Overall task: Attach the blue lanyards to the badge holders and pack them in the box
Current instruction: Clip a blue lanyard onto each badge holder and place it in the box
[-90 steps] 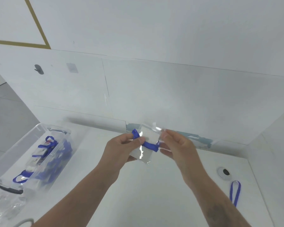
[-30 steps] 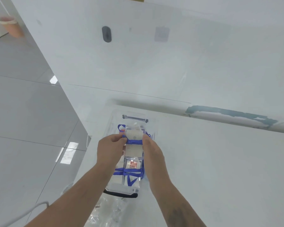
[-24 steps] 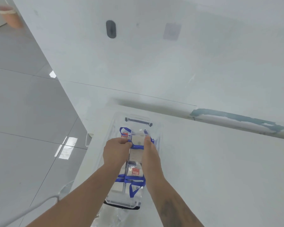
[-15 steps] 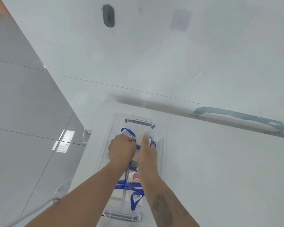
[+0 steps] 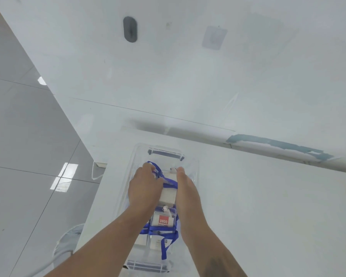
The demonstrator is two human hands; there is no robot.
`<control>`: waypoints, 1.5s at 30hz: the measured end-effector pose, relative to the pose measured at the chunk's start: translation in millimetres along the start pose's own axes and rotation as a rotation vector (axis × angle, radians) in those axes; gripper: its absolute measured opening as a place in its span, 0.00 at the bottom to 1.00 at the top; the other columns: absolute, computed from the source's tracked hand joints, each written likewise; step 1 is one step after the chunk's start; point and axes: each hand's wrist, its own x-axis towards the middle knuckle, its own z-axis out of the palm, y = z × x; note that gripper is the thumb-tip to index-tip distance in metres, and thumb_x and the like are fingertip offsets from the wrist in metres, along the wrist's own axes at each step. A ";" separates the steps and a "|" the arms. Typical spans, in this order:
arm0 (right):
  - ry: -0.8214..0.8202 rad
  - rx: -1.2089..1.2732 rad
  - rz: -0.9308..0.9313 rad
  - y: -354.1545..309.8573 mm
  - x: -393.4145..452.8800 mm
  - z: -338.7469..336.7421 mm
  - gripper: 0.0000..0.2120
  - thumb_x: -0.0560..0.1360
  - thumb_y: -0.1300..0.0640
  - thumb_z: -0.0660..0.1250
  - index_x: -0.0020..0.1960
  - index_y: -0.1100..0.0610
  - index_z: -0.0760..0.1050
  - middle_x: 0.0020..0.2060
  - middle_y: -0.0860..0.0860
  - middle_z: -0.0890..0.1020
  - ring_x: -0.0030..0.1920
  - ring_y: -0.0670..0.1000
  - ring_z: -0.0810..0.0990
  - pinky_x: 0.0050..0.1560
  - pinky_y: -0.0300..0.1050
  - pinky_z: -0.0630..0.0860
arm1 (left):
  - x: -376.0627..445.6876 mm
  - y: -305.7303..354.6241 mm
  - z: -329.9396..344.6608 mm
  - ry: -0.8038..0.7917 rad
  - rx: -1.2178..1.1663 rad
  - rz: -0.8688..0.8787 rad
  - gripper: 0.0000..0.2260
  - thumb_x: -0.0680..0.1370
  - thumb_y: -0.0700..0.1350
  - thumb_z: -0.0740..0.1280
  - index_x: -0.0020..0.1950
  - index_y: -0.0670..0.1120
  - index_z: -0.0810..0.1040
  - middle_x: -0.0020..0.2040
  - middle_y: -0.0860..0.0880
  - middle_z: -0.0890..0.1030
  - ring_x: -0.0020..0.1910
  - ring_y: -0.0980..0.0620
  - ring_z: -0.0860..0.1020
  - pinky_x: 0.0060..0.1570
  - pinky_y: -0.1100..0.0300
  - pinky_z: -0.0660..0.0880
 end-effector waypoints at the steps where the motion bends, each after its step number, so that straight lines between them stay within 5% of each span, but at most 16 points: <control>1: -0.019 0.012 -0.037 -3.7 -7.3 -6.9 0.21 0.73 0.35 0.58 0.54 0.48 0.78 0.49 0.52 0.85 0.54 0.56 0.83 0.57 0.58 0.80 | -4.0 1.2 -4.5 0.002 -0.007 0.014 0.12 0.76 0.47 0.67 0.59 0.54 0.72 0.54 0.54 0.78 0.47 0.53 0.78 0.45 0.58 0.76; 4: 0.015 -0.012 -0.237 -14.9 -29.2 -30.5 0.08 0.79 0.41 0.60 0.49 0.43 0.75 0.47 0.38 0.80 0.48 0.37 0.80 0.49 0.34 0.76 | -17.9 9.0 -21.9 0.040 -0.048 0.133 0.14 0.78 0.47 0.65 0.63 0.55 0.73 0.56 0.57 0.78 0.47 0.57 0.76 0.48 0.60 0.74; 7: 0.090 -0.164 -0.423 -25.1 -47.8 -57.1 0.10 0.81 0.45 0.58 0.61 0.40 0.71 0.54 0.31 0.74 0.52 0.29 0.73 0.48 0.23 0.66 | -32.0 23.2 -38.6 0.085 -0.114 0.295 0.13 0.80 0.49 0.65 0.64 0.55 0.73 0.58 0.59 0.77 0.47 0.60 0.77 0.50 0.61 0.76; 10: 0.207 -0.324 -0.546 -23.9 -67.4 -95.0 0.18 0.80 0.42 0.59 0.69 0.41 0.69 0.66 0.36 0.72 0.65 0.40 0.71 0.64 0.35 0.68 | -56.9 45.8 -47.3 0.114 -0.164 0.440 0.14 0.80 0.51 0.65 0.65 0.54 0.73 0.57 0.62 0.73 0.52 0.60 0.76 0.52 0.62 0.74; 13: 0.315 -0.476 -0.634 -17.7 -77.9 -143.7 0.19 0.80 0.43 0.59 0.70 0.41 0.68 0.65 0.33 0.70 0.68 0.42 0.68 0.70 0.46 0.66 | -83.3 72.8 -44.0 0.136 -0.191 0.552 0.16 0.79 0.53 0.64 0.67 0.54 0.72 0.59 0.62 0.72 0.58 0.58 0.74 0.54 0.58 0.74; 20: 0.438 -0.615 -0.742 4.3 -71.6 -270.9 0.19 0.80 0.43 0.60 0.70 0.42 0.68 0.68 0.35 0.69 0.71 0.41 0.64 0.71 0.46 0.64 | -139.2 131.5 13.3 0.134 -0.200 0.694 0.18 0.79 0.53 0.64 0.68 0.54 0.70 0.63 0.59 0.72 0.63 0.55 0.72 0.55 0.58 0.72; 31: 0.392 -0.633 -0.785 24.5 -18.8 -508.1 0.18 0.79 0.42 0.60 0.68 0.42 0.71 0.67 0.36 0.71 0.70 0.40 0.64 0.66 0.39 0.62 | -235.8 243.9 188.0 0.093 -0.092 0.655 0.18 0.80 0.55 0.62 0.69 0.56 0.69 0.65 0.61 0.71 0.64 0.57 0.72 0.60 0.55 0.73; 38: 0.407 -0.562 -0.589 55.4 13.7 -659.0 0.15 0.79 0.47 0.62 0.66 0.44 0.74 0.63 0.37 0.76 0.66 0.42 0.70 0.66 0.43 0.67 | -285.5 296.9 311.6 -0.031 -0.013 0.561 0.16 0.80 0.53 0.62 0.68 0.56 0.69 0.64 0.62 0.72 0.60 0.57 0.74 0.56 0.57 0.72; 45: 0.512 -0.594 -0.312 115.0 58.4 -771.8 0.15 0.78 0.55 0.64 0.65 0.49 0.75 0.61 0.45 0.79 0.56 0.46 0.77 0.53 0.43 0.71 | -306.7 314.6 412.1 -0.247 0.104 0.483 0.15 0.80 0.53 0.61 0.67 0.56 0.69 0.60 0.61 0.75 0.54 0.56 0.76 0.53 0.56 0.75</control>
